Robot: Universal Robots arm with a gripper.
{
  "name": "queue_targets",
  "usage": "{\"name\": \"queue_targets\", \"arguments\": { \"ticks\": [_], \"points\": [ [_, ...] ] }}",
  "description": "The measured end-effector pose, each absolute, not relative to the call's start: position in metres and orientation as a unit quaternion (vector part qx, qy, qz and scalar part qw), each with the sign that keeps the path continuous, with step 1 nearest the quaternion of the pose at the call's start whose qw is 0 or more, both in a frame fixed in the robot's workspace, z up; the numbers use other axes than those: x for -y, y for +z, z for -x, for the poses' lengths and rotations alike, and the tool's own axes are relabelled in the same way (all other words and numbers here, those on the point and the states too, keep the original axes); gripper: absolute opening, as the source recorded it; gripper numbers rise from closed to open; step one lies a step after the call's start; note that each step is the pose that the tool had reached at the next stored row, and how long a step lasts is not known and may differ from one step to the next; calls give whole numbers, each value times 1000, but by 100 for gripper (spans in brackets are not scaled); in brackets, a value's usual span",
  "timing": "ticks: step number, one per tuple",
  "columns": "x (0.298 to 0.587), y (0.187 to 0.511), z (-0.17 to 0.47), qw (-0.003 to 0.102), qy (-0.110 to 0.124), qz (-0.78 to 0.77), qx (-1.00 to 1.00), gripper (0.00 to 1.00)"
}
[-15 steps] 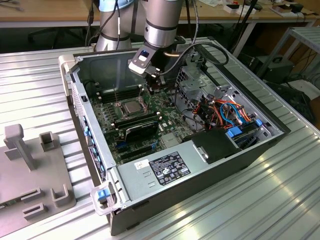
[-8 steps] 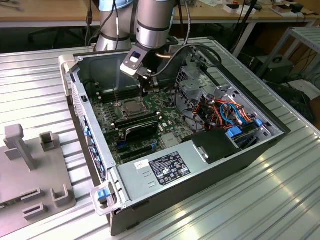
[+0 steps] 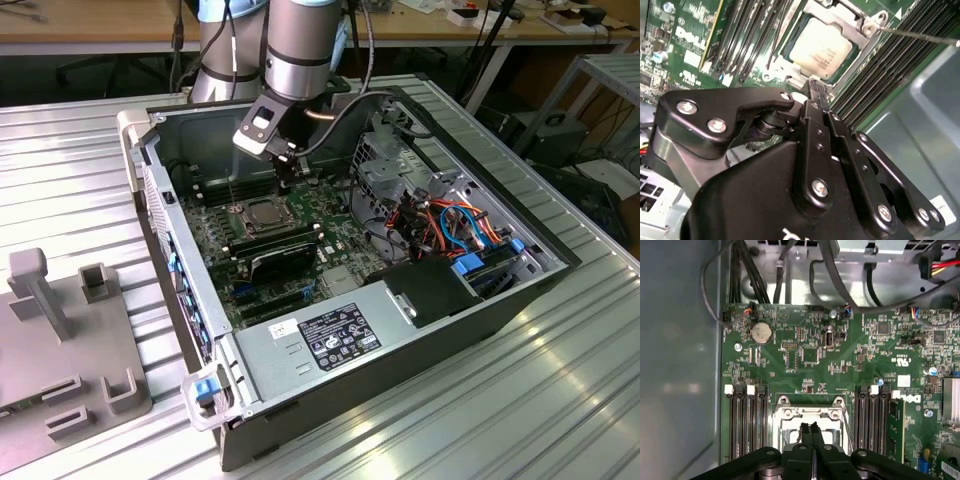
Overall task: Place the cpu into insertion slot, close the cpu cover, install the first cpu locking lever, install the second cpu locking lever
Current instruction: 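Close the cpu cover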
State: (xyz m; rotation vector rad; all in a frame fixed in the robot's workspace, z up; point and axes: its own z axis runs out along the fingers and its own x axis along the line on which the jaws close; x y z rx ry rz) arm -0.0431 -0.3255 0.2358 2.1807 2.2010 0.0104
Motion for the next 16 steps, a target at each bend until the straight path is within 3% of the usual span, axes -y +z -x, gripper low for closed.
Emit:
{"name": "queue_targets", "arguments": {
  "ticks": [16],
  "points": [
    [325,215,90,22,3,-704,-710,11]
  ]
}}
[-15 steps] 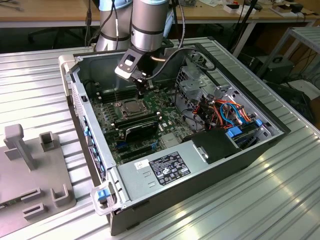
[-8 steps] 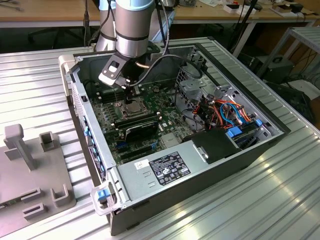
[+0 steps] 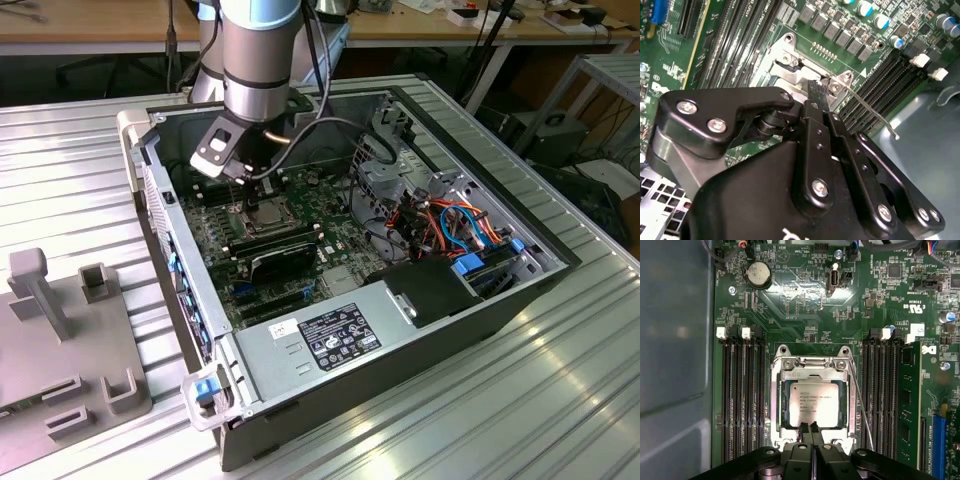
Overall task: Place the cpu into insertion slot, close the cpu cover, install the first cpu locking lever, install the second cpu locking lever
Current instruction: 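Close the cpu cover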
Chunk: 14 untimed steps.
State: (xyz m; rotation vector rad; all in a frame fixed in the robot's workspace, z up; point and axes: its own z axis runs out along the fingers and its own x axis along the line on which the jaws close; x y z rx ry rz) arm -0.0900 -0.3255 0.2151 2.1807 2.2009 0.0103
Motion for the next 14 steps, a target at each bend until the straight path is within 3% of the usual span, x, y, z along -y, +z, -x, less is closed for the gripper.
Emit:
{"name": "queue_targets", "arguments": {
  "ticks": [10,14],
  "points": [
    [325,208,90,22,3,-704,-710,11],
    [325,221,90,22,3,-704,-710,11]
  ]
}}
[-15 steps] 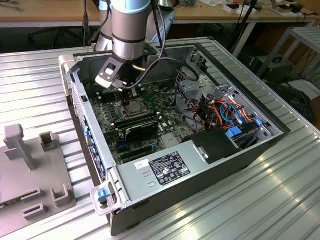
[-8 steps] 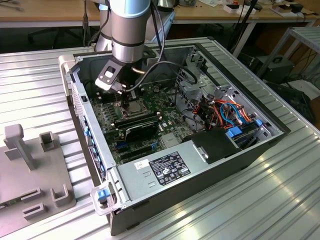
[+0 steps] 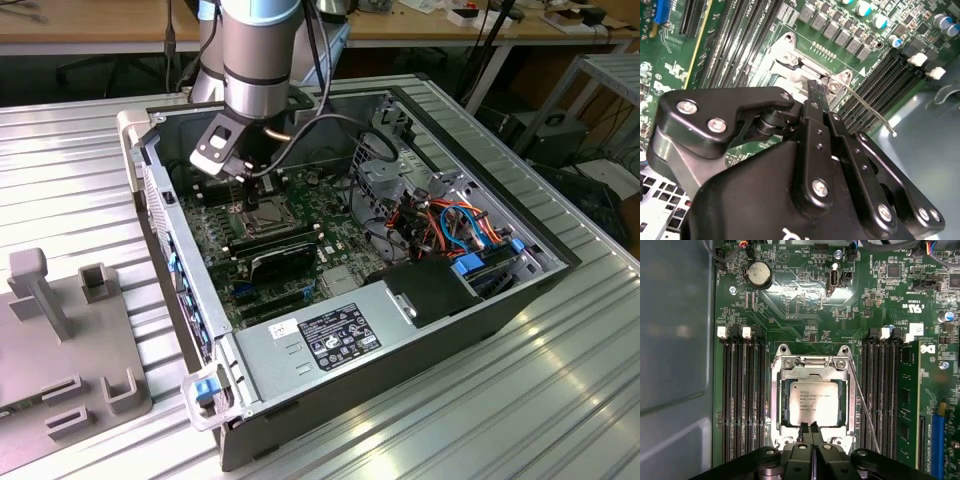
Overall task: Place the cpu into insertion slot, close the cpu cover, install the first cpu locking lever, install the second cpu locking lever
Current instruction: 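Close the cpu cover, then install the first cpu locking lever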
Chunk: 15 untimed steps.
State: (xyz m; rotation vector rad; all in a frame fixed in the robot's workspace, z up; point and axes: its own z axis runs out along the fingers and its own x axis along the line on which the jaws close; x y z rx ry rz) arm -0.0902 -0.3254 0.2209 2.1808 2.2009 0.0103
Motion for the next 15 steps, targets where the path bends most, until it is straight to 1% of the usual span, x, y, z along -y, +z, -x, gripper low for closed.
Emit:
{"name": "queue_targets", "arguments": {
  "ticks": [11,13,15],
  "points": [
    [325,225,90,22,3,-704,-710,11],
    [326,225,73,22,3,-704,-710,11],
    [325,225,73,22,3,-704,-710,11]
  ]
}}
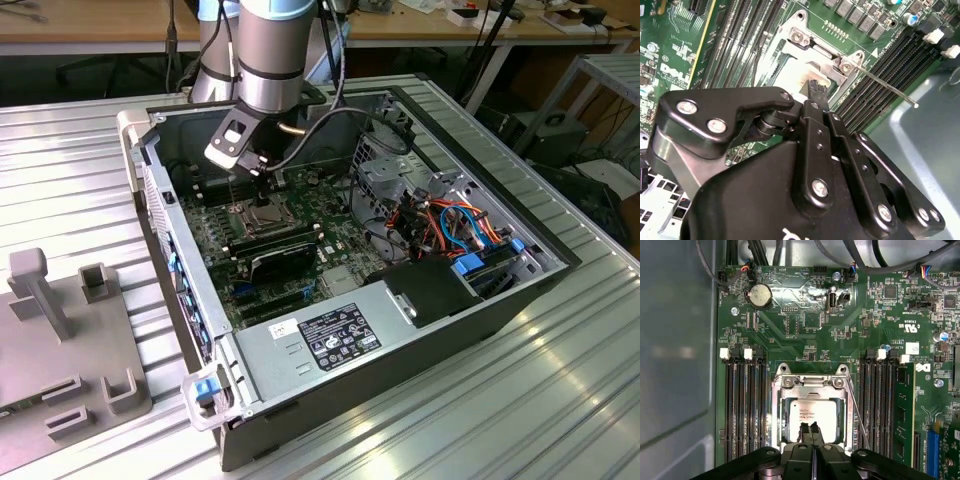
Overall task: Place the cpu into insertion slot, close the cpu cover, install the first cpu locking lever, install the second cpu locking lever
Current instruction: 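Install the first cpu locking lever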
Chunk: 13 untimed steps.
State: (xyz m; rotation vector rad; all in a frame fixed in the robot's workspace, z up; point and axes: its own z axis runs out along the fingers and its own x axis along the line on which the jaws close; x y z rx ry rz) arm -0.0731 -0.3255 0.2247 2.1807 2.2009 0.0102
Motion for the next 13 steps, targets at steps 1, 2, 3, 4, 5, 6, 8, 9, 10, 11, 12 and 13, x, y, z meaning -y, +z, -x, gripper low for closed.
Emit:
{"name": "queue_targets", "arguments": {
  "ticks": [1,2,3,4,5,6,8,9,10,11,12,13],
  "points": [
    [325,225,73,22,3,-704,-710,11],
    [325,226,73,22,3,-704,-710,11],
    [325,230,73,21,3,-704,-710,11],
    [325,232,73,21,3,-704,-710,11],
    [325,234,73,21,3,-704,-710,11],
    [325,240,73,21,2,-704,-710,11],
    [325,252,73,19,0,-701,-713,11],
    [325,253,73,18,0,-689,-725,11],
    [325,253,73,17,-1,-667,-745,11],
    [325,253,73,17,-1,-658,-753,11],
    [325,253,73,17,-1,-651,-759,11],
    [325,253,73,17,-1,-636,-771,11]
  ]
}}
